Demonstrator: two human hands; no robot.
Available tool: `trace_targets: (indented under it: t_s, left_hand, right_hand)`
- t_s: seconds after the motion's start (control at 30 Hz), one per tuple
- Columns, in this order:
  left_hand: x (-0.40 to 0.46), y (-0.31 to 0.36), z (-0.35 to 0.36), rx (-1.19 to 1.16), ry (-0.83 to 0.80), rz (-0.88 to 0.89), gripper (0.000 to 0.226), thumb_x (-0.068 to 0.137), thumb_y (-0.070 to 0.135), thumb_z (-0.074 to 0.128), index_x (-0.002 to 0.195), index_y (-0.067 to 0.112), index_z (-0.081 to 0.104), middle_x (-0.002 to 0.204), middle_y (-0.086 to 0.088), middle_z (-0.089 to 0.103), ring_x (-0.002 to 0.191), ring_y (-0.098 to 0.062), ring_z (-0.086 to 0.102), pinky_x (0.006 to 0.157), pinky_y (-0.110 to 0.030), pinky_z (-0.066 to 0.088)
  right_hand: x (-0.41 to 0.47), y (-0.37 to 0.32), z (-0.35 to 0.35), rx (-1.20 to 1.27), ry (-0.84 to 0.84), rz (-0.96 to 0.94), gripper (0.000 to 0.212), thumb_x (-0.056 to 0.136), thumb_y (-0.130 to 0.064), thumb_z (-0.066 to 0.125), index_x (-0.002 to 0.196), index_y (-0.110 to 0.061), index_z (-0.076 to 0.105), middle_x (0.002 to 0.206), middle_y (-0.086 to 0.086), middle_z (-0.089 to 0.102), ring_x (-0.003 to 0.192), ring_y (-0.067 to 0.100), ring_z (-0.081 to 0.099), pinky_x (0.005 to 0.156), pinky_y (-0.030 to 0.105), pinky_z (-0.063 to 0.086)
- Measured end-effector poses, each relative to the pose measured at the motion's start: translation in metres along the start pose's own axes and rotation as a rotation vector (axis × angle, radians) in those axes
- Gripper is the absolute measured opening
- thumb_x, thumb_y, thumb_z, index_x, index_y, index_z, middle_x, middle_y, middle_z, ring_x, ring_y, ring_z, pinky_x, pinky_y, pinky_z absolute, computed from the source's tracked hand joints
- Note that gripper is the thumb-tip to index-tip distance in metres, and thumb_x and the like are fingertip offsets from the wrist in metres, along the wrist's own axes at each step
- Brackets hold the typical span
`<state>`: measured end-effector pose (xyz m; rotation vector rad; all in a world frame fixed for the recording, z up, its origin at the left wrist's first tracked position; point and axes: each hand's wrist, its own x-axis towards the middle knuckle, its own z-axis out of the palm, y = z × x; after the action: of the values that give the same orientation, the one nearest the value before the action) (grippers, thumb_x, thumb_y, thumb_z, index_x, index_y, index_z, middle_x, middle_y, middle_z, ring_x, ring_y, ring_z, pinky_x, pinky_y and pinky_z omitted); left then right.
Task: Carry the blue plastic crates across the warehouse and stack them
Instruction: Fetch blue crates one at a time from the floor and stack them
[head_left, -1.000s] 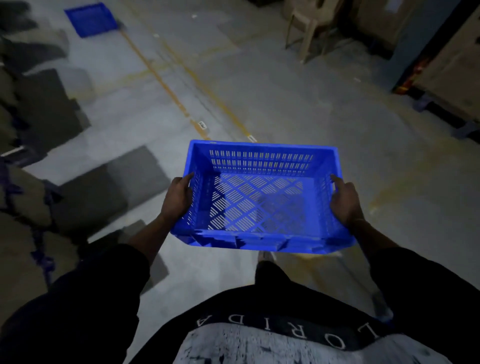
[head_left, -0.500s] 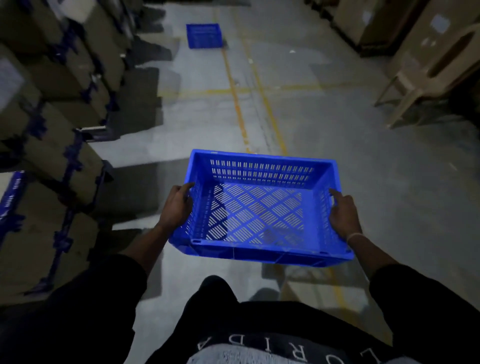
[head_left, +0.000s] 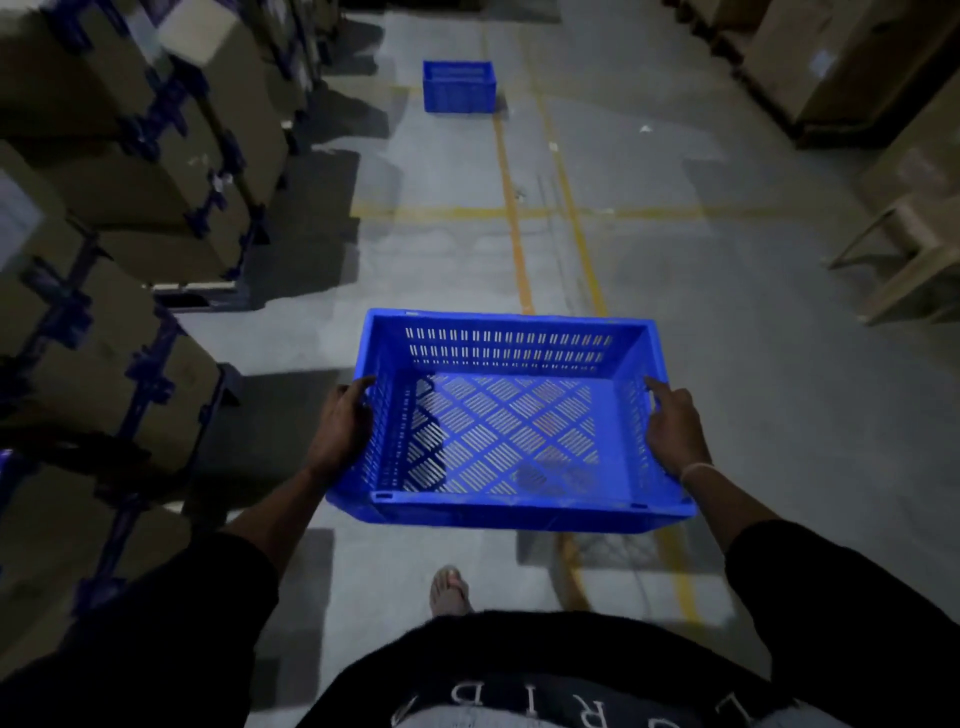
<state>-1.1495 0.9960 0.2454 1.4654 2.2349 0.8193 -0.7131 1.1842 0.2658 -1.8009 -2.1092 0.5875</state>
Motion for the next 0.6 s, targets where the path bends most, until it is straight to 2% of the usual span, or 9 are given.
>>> trace_targets:
  t_s: [0.03, 0.1, 0.33, 0.4, 0.6]
  left_hand:
    - [0.021, -0.003, -0.002, 0.009, -0.004, -0.005, 0.051, 0.097, 0.006, 0.057, 0.147, 0.015, 0.048, 0.121, -0.022, 0.053, 0.107, -0.028, 0.056, 0.092, -0.032, 0.040]
    - [0.062, -0.007, -0.003, 0.016, -0.003, -0.028, 0.051, 0.097, 0.006, 0.057, 0.147, 0.014, 0.049, 0.120, -0.023, 0.054, 0.109, -0.036, 0.056, 0.095, -0.042, 0.041]
    - [0.203, -0.017, 0.010, 0.008, -0.020, -0.029, 0.049, 0.099, 0.011, 0.056, 0.146, 0.021, 0.047, 0.115, -0.013, 0.051, 0.101, -0.026, 0.057, 0.091, -0.034, 0.043]
    - [0.249, -0.014, 0.020, 0.026, -0.010, -0.028, 0.050, 0.097, 0.010, 0.056, 0.145, 0.020, 0.047, 0.113, -0.013, 0.053, 0.102, -0.027, 0.058, 0.088, -0.032, 0.042]
    - [0.395, 0.004, 0.045, 0.063, 0.044, -0.042, 0.053, 0.093, 0.003, 0.058, 0.144, 0.016, 0.050, 0.107, -0.019, 0.058, 0.103, -0.034, 0.059, 0.085, -0.038, 0.045]
  right_hand:
    - [0.019, -0.007, 0.004, 0.004, 0.001, -0.001, 0.057, 0.090, 0.003, 0.048, 0.144, -0.017, 0.046, 0.115, 0.024, 0.045, 0.089, 0.046, 0.056, 0.079, 0.041, 0.046]
    - [0.054, -0.019, 0.011, 0.012, 0.008, 0.004, 0.058, 0.089, 0.005, 0.049, 0.143, -0.015, 0.048, 0.114, 0.023, 0.045, 0.087, 0.045, 0.057, 0.079, 0.040, 0.046]
    - [0.195, -0.038, 0.032, 0.031, 0.001, -0.001, 0.058, 0.087, 0.006, 0.049, 0.142, -0.014, 0.049, 0.111, 0.023, 0.046, 0.086, 0.046, 0.057, 0.079, 0.042, 0.047]
    - [0.246, -0.041, 0.039, 0.034, -0.004, -0.023, 0.058, 0.087, 0.007, 0.049, 0.142, -0.013, 0.049, 0.110, 0.024, 0.047, 0.086, 0.046, 0.057, 0.079, 0.041, 0.047]
    - [0.412, -0.054, 0.047, 0.051, -0.006, -0.065, 0.055, 0.088, 0.008, 0.048, 0.140, -0.010, 0.051, 0.106, 0.026, 0.047, 0.084, 0.046, 0.057, 0.078, 0.039, 0.045]
